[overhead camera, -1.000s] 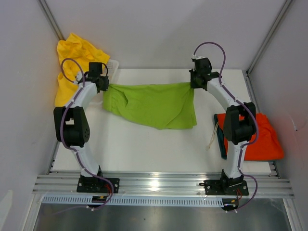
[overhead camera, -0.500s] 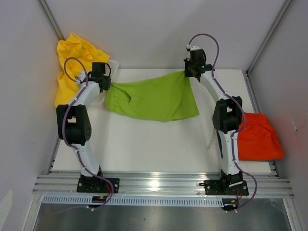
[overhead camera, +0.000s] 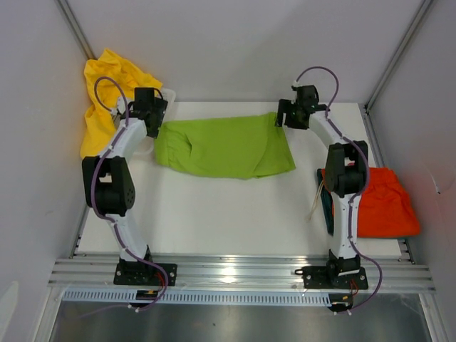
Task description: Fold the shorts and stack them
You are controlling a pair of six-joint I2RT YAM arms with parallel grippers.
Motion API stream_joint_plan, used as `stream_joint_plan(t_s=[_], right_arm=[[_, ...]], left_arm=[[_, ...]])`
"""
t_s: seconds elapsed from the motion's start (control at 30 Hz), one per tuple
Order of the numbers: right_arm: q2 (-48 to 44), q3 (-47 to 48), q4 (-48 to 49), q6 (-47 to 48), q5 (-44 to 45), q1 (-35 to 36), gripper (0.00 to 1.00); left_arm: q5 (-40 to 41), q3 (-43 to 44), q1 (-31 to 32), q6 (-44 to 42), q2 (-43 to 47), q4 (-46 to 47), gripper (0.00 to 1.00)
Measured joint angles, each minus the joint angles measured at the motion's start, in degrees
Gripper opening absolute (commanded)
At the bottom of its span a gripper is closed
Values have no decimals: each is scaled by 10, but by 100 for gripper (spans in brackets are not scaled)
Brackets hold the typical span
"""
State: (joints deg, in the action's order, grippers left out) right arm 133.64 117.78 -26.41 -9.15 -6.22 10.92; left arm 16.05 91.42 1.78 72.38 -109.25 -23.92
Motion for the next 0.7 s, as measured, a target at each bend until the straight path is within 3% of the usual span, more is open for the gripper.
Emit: stream_joint_plan(t_s=[0.3, 0.7], right_arm=[[-147, -240, 6, -38, -68, -42, 80], [-126, -255, 29, -44, -85, -31, 78]], left_arm=[[4, -21, 24, -90, 83, -37, 99], [1, -34, 43, -152, 158, -54, 99]])
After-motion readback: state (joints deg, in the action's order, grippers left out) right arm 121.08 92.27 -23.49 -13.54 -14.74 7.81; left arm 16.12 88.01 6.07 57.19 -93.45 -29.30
